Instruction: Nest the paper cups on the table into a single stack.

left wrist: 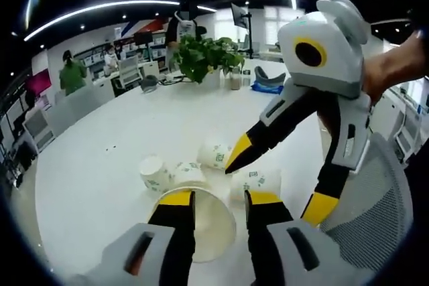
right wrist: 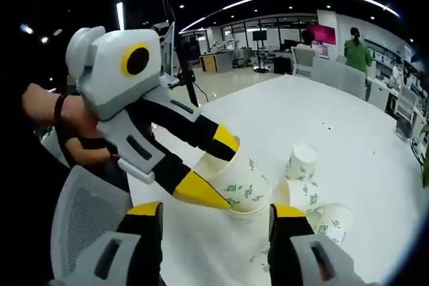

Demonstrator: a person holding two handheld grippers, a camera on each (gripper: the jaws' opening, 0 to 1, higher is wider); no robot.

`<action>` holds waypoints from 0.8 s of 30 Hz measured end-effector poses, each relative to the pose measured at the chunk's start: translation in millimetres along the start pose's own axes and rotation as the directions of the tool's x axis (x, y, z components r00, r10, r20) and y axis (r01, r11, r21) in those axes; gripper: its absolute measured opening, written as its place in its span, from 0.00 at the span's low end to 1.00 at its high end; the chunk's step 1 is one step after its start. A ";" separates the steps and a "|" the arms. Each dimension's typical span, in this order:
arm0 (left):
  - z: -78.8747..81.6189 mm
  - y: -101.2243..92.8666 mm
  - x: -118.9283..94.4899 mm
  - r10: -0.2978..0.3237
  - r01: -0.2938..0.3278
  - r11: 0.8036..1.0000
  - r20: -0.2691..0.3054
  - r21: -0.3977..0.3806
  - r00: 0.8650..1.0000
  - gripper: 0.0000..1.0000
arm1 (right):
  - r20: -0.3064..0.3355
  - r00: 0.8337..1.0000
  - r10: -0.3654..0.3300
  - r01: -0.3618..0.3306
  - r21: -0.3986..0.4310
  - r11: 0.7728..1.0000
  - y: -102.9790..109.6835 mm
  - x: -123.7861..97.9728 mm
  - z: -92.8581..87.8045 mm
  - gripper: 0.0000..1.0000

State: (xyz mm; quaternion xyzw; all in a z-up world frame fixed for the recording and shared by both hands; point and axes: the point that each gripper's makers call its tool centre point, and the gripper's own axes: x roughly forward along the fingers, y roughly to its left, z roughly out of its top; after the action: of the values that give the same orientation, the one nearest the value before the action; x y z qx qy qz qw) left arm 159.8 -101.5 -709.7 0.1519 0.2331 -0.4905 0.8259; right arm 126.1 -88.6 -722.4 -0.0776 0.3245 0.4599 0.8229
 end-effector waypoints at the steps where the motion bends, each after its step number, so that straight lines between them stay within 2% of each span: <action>1: 2.2 0.4 -0.3 0.002 -0.002 1.000 0.004 0.001 1.000 0.27 | 0.003 1.000 -0.001 0.001 0.001 1.000 -0.1 0.7 0.9 0.64; 4: 9.7 2.4 -2.3 0.006 -0.006 1.000 0.025 0.009 1.000 0.27 | 0.012 1.000 0.007 -0.007 -0.005 1.000 2.0 3.6 4.7 0.64; 11: 3.1 7.3 -1.7 -0.001 0.001 1.000 0.009 0.012 1.000 0.26 | 0.014 0.999 0.038 -0.037 -0.046 0.998 -0.1 18.0 12.7 0.65; 14: 2.2 5.6 -3.7 -0.006 0.006 1.000 0.004 0.015 1.000 0.26 | -0.023 0.999 0.048 -0.050 -0.102 0.994 1.4 23.6 9.9 0.66; 15: 1.0 5.0 -5.0 -0.010 0.010 1.000 -0.002 0.020 1.000 0.26 | -0.054 0.997 0.047 -0.054 -0.150 0.987 0.3 26.8 5.8 0.66; 17: -0.5 6.8 -5.6 -0.009 0.009 1.000 -0.007 0.022 1.000 0.26 | -0.100 0.994 0.044 -0.063 -0.189 0.980 1.8 29.8 -1.2 0.66; 24: -2.7 10.4 -9.0 0.003 -0.003 1.000 -0.008 0.011 1.000 0.26 | -0.099 0.994 0.048 -0.066 -0.193 0.979 2.0 33.3 -5.0 0.66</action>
State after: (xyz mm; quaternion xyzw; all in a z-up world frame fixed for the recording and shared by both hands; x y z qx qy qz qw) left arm 164.7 -88.7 -706.9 0.1588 0.2332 -0.4898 0.8249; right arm 134.3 -66.1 -746.1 -0.1703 0.3180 0.5088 0.7817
